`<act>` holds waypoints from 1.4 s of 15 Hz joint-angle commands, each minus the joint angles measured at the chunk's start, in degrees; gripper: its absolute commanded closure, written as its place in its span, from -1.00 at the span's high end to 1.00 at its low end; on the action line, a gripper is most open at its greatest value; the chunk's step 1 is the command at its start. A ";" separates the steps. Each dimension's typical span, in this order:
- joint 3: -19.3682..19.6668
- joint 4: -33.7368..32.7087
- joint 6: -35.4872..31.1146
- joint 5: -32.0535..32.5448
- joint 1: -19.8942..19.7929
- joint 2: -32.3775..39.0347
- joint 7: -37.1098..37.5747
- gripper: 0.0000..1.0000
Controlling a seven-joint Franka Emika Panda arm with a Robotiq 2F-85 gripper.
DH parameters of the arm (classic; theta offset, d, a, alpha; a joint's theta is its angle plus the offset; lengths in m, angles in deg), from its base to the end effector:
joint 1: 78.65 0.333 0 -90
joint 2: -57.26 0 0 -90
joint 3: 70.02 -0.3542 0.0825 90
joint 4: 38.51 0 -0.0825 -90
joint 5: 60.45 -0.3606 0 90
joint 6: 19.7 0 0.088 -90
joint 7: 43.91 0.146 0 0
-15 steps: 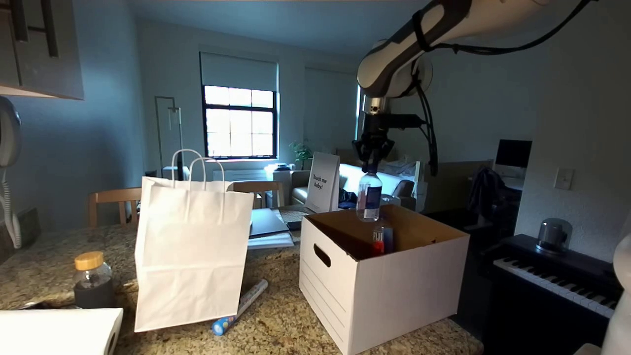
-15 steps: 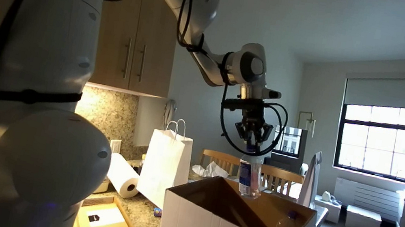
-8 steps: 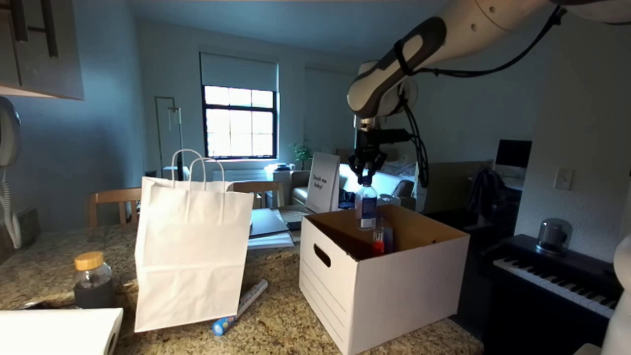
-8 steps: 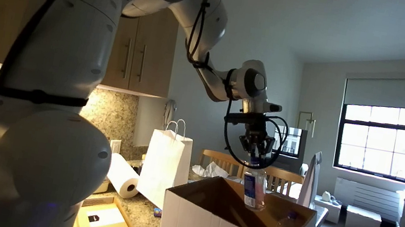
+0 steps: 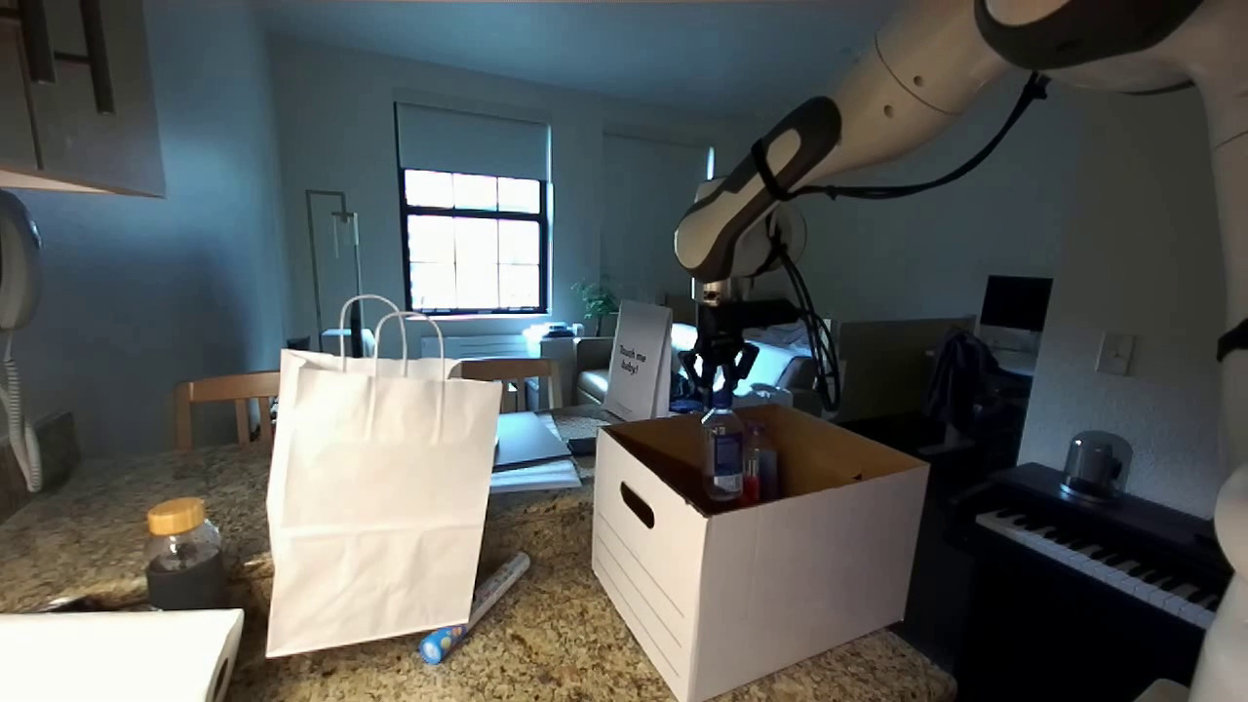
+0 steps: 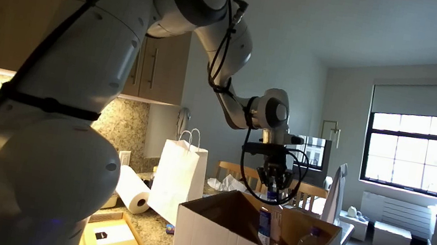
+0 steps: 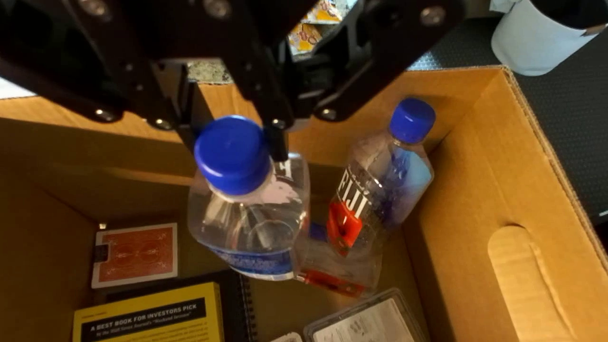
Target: Pick up the bottles from the counter and put put them in the box
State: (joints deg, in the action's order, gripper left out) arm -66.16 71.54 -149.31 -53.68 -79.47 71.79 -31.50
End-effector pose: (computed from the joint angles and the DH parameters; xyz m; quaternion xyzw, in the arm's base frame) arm 0.6107 -0.0545 0.3815 0.9912 -0.1115 0.0475 0.0524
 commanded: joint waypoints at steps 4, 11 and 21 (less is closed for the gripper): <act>-0.27 -4.10 -3.21 -5.28 -1.64 8.10 -2.77 -0.74; 0.13 -6.28 -5.96 -5.10 -1.36 12.09 -2.37 0.14; 0.94 -3.55 -6.94 -4.49 -1.46 9.34 -2.51 1.00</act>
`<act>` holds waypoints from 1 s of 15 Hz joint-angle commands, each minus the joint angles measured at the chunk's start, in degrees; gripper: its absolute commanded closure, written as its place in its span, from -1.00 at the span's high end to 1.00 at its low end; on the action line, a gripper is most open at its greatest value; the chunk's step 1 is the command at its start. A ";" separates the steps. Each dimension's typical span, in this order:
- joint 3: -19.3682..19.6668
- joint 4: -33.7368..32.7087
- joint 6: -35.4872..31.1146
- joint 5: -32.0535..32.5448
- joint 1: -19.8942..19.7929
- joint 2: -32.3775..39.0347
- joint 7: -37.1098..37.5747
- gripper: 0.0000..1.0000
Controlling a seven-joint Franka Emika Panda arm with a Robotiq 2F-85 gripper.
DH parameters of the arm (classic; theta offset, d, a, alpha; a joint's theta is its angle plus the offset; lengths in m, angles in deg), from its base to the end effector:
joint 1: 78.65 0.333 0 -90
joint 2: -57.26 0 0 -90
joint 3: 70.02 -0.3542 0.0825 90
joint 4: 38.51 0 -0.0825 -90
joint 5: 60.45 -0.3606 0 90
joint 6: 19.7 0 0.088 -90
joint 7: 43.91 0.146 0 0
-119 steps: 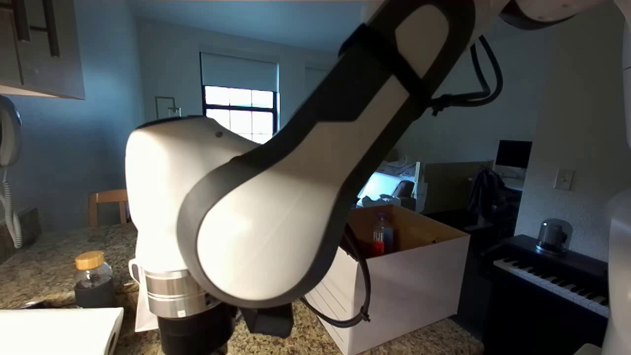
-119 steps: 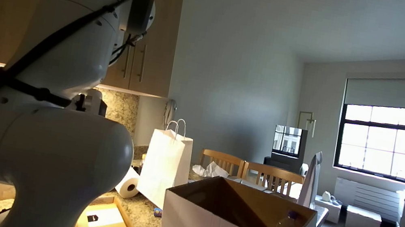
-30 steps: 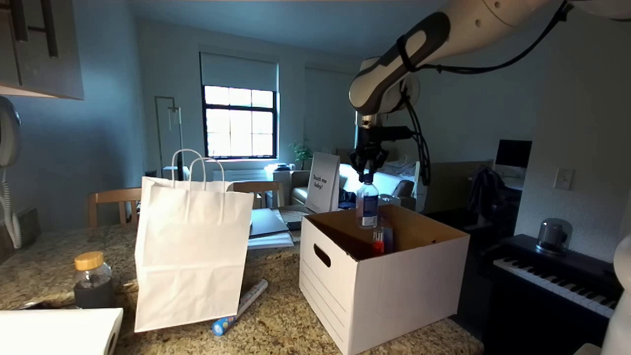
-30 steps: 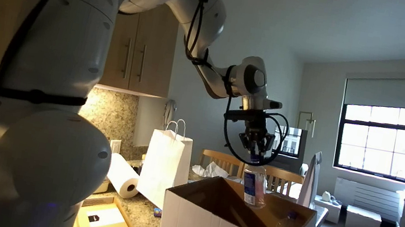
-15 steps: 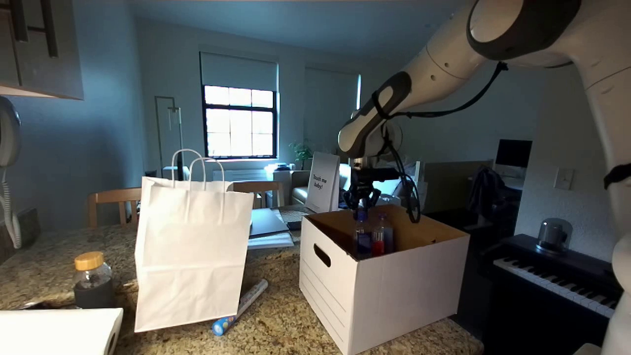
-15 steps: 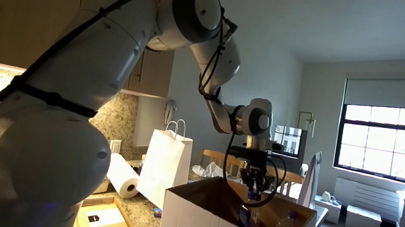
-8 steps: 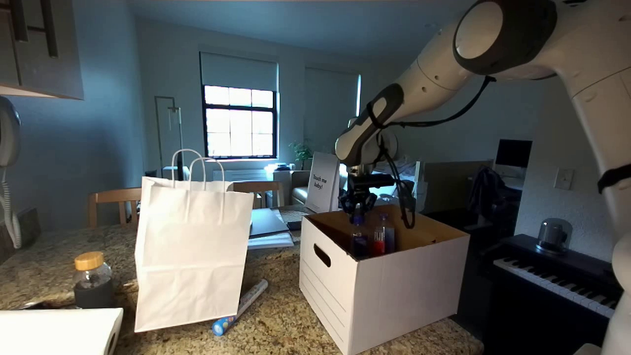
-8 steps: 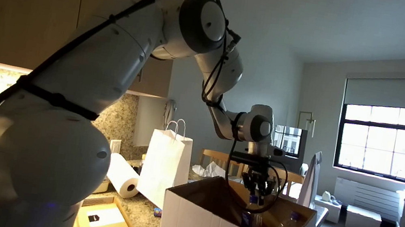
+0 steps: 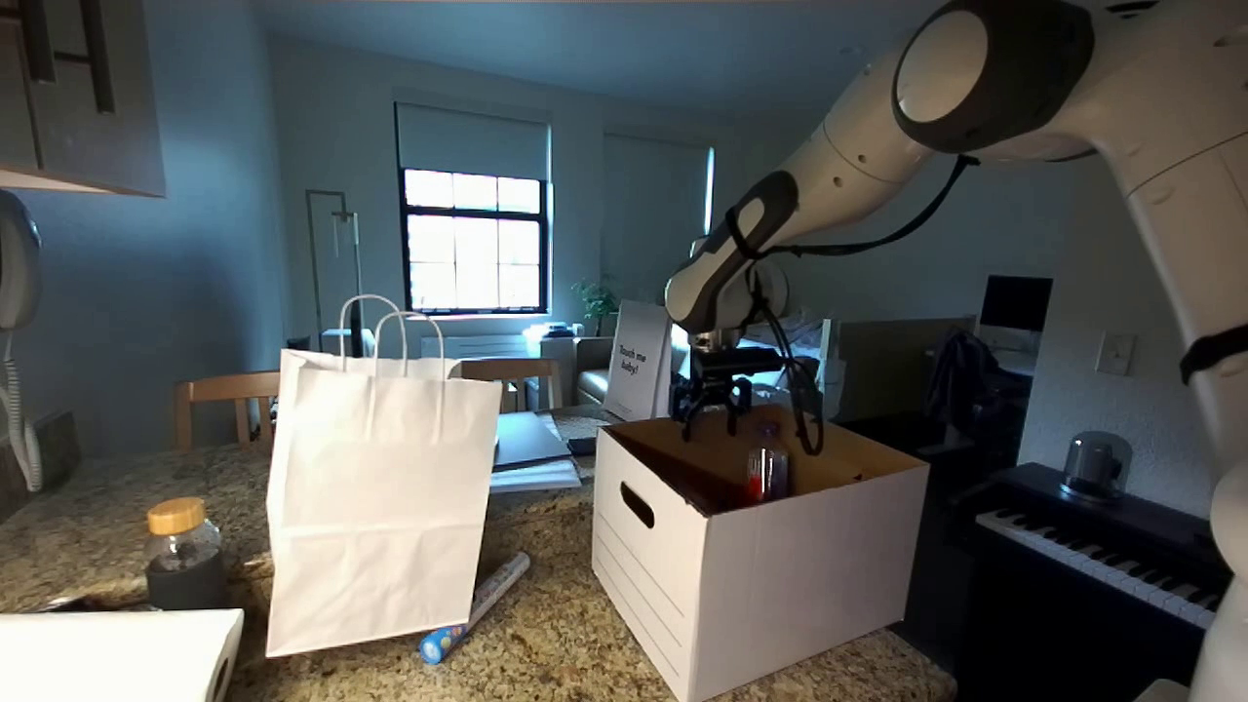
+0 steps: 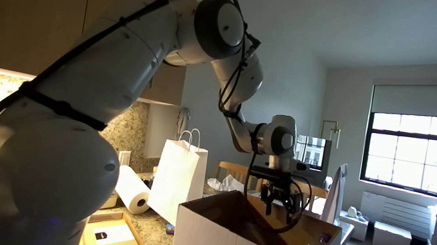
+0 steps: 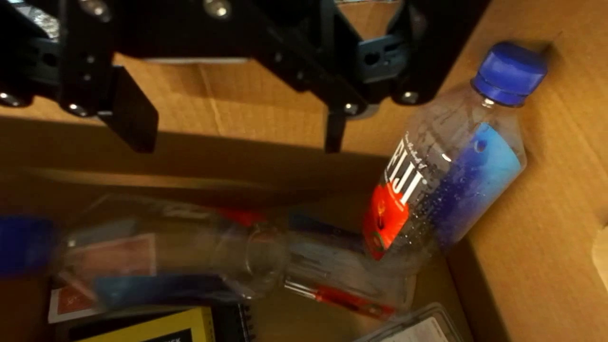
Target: Pick up the bottles from the counter and put put them in the box
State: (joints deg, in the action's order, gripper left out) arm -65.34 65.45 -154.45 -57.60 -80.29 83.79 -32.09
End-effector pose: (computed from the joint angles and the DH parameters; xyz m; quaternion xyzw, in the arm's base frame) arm 0.6548 -0.0700 0.3036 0.9893 -0.1359 0.0394 0.0345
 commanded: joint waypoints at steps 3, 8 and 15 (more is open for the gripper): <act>0.43 4.66 -2.31 -0.47 -0.93 -6.13 -2.71 1.00; -1.07 12.18 9.69 -1.47 -1.93 -19.61 -13.51 1.00; -2.19 15.79 25.28 0.40 0.22 -33.59 -16.52 1.00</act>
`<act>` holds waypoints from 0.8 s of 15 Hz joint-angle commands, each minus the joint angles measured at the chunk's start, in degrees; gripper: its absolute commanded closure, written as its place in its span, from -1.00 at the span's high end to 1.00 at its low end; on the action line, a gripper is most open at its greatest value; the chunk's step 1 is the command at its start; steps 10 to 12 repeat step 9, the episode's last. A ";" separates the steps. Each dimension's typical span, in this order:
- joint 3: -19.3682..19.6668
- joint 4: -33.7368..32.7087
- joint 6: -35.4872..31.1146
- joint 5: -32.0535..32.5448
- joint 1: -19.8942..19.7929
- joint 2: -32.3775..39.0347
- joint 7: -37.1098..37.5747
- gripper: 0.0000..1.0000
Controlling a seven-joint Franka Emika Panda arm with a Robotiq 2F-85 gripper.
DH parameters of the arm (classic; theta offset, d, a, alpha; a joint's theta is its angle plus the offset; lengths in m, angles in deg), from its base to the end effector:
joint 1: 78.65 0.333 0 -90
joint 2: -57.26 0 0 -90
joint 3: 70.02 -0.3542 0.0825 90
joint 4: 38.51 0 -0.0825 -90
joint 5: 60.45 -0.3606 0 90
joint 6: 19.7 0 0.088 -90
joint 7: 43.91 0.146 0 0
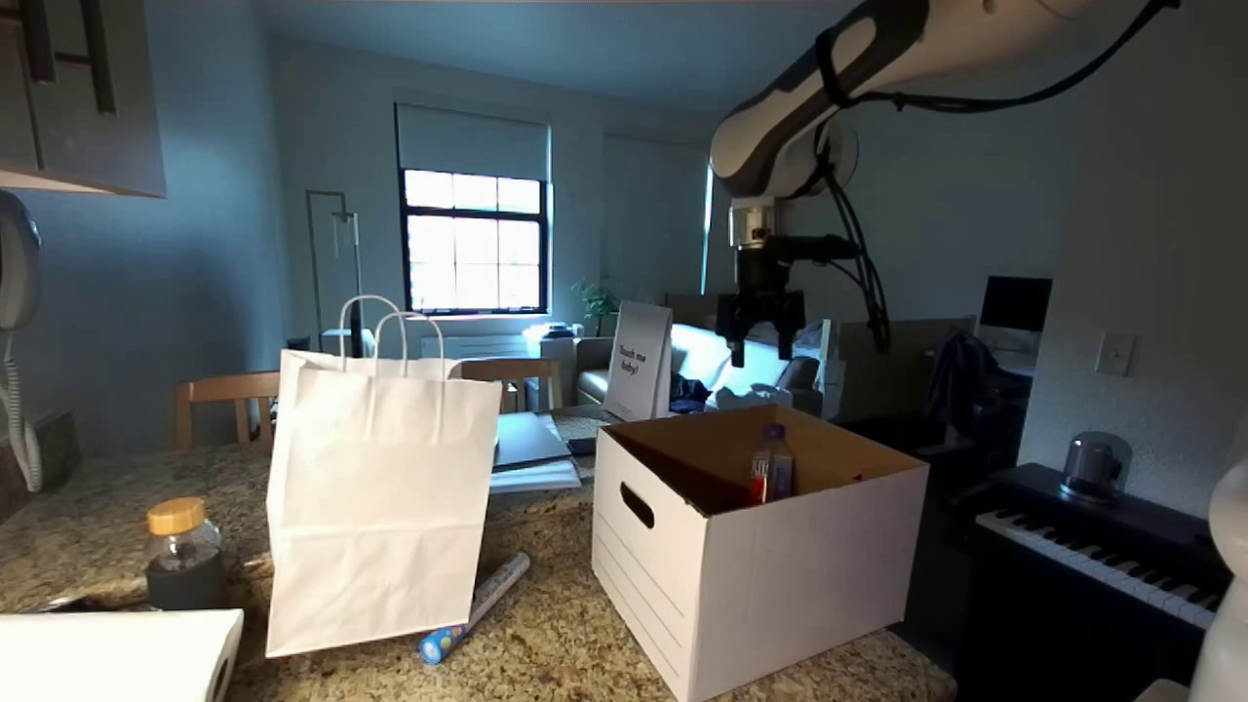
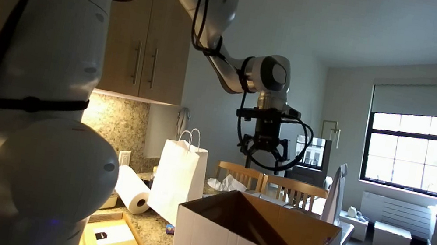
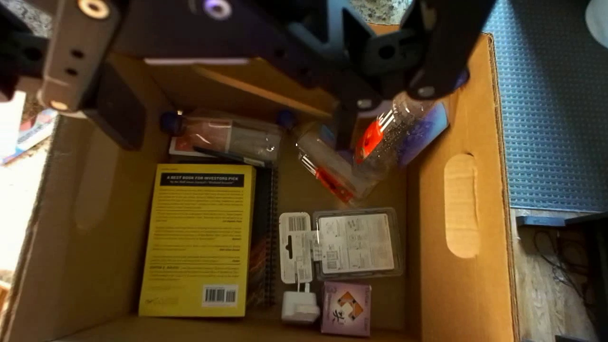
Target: Pick up the bottles from the counter and put put them in the box
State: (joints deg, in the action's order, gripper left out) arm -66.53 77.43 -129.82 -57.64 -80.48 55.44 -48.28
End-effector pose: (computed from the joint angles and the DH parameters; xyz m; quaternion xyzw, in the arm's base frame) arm 0.5090 -0.0529 0.4659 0.9992 0.0010 -0.0366 0.0187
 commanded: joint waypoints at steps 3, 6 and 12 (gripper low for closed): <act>-1.20 1.62 0.62 -0.06 0.48 -3.85 0.09 1.00; -1.15 1.55 0.61 -0.05 0.39 -3.49 0.09 1.00; -1.05 1.49 0.60 -0.05 0.34 -3.05 0.09 1.00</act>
